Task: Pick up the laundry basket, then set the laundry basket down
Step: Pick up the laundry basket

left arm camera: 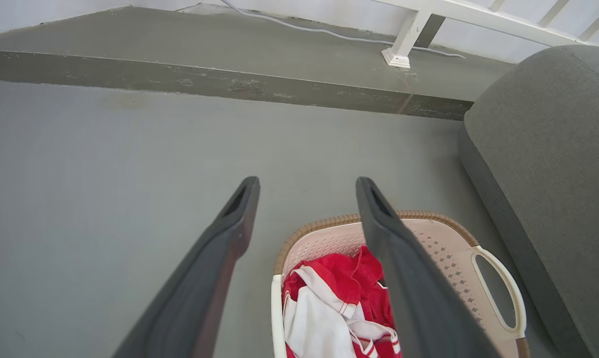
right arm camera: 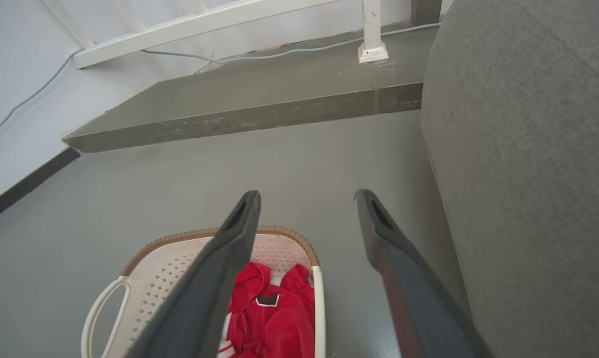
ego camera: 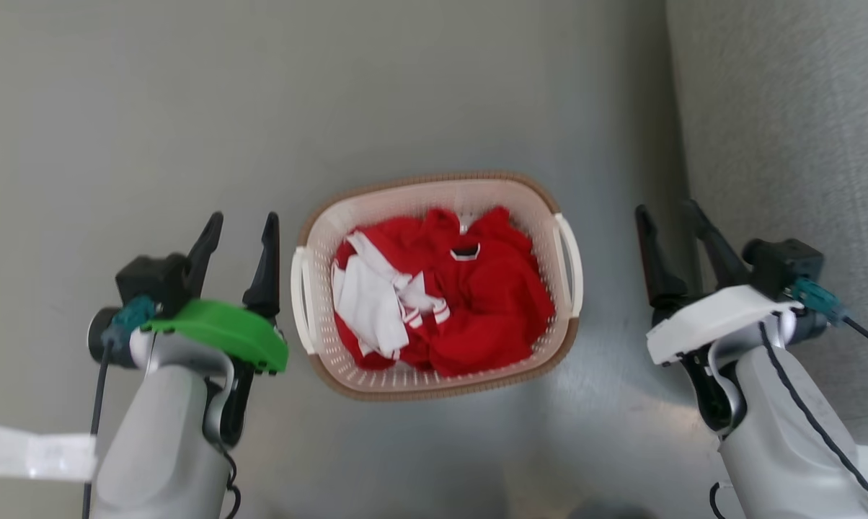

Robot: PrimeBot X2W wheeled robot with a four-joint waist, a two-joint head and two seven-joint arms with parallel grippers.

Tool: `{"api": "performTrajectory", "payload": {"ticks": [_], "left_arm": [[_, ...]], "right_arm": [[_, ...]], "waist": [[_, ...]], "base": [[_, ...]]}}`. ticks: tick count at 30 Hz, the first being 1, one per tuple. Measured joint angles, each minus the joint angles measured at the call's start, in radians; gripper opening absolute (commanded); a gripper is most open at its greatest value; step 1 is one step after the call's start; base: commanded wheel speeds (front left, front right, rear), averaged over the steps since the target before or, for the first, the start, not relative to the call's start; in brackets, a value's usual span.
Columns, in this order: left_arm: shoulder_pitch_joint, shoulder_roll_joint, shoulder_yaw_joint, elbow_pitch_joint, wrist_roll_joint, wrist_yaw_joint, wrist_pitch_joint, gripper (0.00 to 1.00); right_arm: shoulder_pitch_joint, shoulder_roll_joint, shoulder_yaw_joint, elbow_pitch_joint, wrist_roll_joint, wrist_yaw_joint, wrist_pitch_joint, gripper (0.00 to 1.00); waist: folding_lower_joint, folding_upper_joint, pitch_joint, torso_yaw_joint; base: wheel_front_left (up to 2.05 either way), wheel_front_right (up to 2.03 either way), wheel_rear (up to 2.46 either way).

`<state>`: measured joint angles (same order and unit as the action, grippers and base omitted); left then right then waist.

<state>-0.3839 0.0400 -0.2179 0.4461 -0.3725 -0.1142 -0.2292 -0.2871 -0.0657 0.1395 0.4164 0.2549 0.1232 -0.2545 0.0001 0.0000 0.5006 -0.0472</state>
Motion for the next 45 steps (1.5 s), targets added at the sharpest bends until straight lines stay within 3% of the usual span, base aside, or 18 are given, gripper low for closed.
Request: {"api": "performTrajectory", "payload": {"ticks": [26, 44, 45], "left_arm": [[-0.323, -0.012, -0.084, 0.357, -0.074, -0.009, 0.133, 1.00], [-0.400, -0.014, -0.190, 0.461, -0.170, -0.009, 0.148, 1.00], [-0.402, -0.015, -0.196, 0.466, -0.172, -0.009, 0.148, 0.84]], "right_arm": [[-0.346, -0.015, 0.143, 0.386, 0.043, 0.000, 0.035, 1.00], [-0.465, -0.011, 0.219, 0.535, 0.097, 0.000, 0.028, 1.00], [-0.470, -0.011, 0.221, 0.539, 0.100, 0.000, 0.026, 1.00]], "waist": [[0.0000, 0.0000, 0.366, 0.023], [0.0000, 0.0000, 0.457, 0.024], [0.0000, 0.0000, 0.457, 0.024]], "base": [[0.00, 0.00, 0.00], [0.00, 0.00, 0.00], [0.00, 0.00, 0.00]]}}
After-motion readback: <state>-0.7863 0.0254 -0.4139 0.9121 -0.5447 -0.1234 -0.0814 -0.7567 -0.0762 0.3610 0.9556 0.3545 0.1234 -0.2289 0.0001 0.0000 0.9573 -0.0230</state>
